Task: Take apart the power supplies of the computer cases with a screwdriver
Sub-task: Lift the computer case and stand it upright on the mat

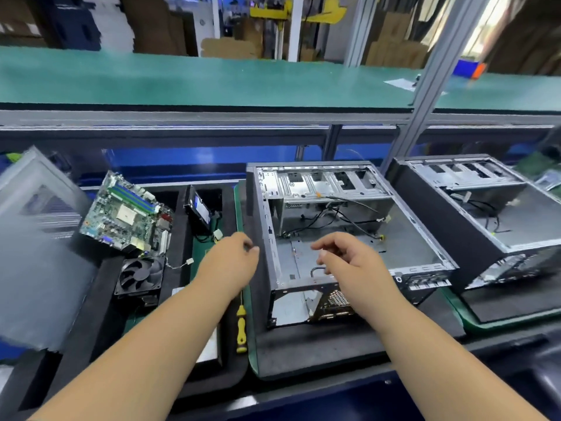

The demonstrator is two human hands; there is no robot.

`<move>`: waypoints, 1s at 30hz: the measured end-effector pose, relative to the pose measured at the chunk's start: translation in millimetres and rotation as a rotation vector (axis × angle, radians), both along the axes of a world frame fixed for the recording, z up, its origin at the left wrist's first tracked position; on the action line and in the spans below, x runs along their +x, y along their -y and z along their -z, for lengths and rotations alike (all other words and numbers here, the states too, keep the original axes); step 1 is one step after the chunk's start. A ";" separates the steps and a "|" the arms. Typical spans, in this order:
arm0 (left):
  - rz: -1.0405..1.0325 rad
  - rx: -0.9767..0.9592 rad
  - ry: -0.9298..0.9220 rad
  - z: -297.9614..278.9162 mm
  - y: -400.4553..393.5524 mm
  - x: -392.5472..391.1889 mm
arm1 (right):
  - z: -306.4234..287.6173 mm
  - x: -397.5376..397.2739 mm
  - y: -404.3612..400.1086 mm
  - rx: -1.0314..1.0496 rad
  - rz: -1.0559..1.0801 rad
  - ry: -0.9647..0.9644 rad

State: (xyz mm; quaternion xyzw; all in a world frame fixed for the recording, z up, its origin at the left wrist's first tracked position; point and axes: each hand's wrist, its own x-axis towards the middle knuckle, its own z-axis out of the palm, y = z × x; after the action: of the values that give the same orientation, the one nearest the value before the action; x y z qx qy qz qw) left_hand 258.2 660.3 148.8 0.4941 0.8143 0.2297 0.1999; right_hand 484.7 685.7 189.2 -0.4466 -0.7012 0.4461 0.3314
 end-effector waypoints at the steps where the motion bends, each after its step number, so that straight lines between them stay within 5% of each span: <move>1: -0.007 0.027 0.083 -3.5 -4.2 -0.6 | -0.5 5.9 -6.3 0.041 0.033 0.021; 7: 0.009 -0.109 0.279 -7.4 -19.3 16.1 | 2.8 63.5 -58.9 0.157 0.252 0.215; 12: -0.025 -0.185 0.195 -10.2 -22.6 28.2 | 9.4 116.7 -124.3 0.138 0.317 0.372; 19: -0.167 -0.179 0.042 -19.3 -18.2 46.5 | 10.2 149.9 -202.0 0.205 0.085 0.587; 30: -0.271 -0.159 0.068 -31.4 -34.2 66.7 | 20.9 135.3 -304.6 0.415 -0.357 0.909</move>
State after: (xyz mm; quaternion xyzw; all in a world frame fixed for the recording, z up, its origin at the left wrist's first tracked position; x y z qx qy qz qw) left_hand 324.9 694.4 180.2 0.3543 0.8818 0.2059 0.2333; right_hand 620.0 990.2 168.3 -0.3936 -0.9128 0.1089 -0.0057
